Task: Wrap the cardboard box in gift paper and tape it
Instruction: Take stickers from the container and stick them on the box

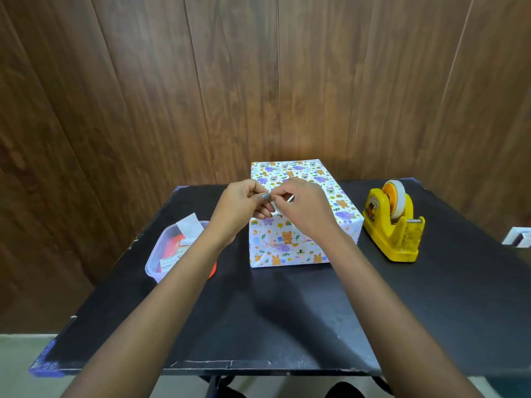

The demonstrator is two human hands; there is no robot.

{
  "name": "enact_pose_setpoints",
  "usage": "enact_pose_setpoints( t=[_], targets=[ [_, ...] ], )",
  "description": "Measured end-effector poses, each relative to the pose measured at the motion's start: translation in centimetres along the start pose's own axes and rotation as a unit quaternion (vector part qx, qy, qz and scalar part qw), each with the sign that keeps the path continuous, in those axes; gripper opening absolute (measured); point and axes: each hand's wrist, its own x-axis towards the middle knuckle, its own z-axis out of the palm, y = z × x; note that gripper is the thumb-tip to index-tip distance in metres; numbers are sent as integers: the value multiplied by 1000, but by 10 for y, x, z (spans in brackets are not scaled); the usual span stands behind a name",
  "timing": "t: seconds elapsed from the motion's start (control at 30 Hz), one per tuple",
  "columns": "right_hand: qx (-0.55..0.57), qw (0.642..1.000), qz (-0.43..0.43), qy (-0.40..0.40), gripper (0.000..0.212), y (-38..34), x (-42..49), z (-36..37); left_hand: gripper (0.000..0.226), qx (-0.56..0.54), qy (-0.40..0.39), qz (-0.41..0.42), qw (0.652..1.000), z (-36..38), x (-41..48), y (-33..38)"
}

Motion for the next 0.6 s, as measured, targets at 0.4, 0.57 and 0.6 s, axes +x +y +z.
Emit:
enact_pose_setpoints(
  t=[0.4, 0.57, 0.6],
  targets=[
    [218, 968, 122, 0, 11, 4, 0, -6, 11, 81, 35, 81, 993, -6, 2, 6],
    [228, 966, 115, -28, 12, 2, 4, -16, 12, 135, 22, 98, 986, -9, 0, 15],
    [225, 967, 113, -39, 15, 1, 4, -18, 15, 151, 20, 99, 983, -10, -1, 17]
  ],
)
